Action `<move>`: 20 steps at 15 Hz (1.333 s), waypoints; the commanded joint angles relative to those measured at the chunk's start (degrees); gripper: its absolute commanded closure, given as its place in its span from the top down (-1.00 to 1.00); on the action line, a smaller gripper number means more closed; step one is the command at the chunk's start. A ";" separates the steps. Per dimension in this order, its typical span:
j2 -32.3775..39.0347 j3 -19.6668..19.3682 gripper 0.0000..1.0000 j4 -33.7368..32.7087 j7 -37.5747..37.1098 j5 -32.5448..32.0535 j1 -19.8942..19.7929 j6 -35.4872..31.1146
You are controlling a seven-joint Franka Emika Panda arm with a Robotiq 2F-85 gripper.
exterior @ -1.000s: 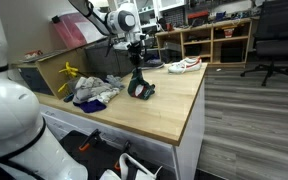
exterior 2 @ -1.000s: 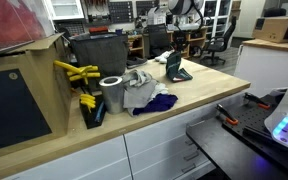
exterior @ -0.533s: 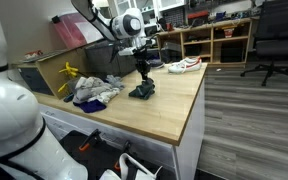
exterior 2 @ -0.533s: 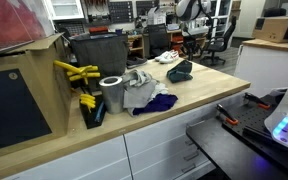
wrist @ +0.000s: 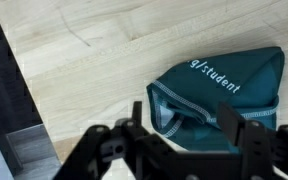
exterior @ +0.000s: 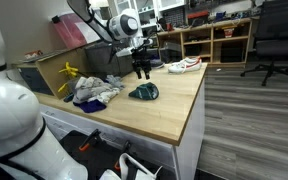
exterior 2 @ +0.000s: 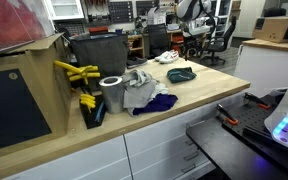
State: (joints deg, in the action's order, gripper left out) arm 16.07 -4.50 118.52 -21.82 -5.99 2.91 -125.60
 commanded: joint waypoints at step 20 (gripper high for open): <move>9.15 -2.43 1.00 -3.81 -29.42 -5.80 4.65 -9.59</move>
State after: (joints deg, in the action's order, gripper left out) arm 23.19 -6.30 116.10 -47.75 -11.31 6.15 -134.22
